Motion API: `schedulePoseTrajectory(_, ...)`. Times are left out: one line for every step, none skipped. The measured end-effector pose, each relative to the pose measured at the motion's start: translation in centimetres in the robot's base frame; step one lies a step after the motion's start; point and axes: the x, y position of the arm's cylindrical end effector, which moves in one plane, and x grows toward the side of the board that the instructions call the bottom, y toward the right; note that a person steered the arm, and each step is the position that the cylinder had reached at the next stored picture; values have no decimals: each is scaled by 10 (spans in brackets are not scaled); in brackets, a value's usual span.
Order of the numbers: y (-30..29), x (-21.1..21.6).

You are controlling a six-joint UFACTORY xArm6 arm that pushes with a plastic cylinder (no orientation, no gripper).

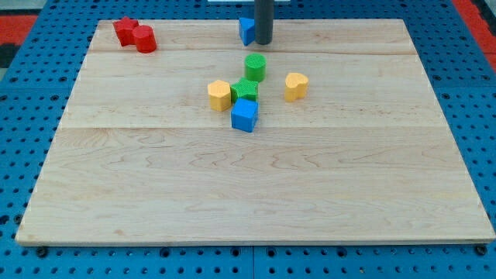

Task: Go to the right side of the yellow heart

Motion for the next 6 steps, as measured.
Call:
schedulePoseTrajectory(54,56)
schedulePoseTrajectory(122,90)
schedulePoseTrajectory(133,157)
schedulePoseTrajectory(121,160)
schedulePoseTrajectory(145,128)
schedulePoseTrajectory(132,95)
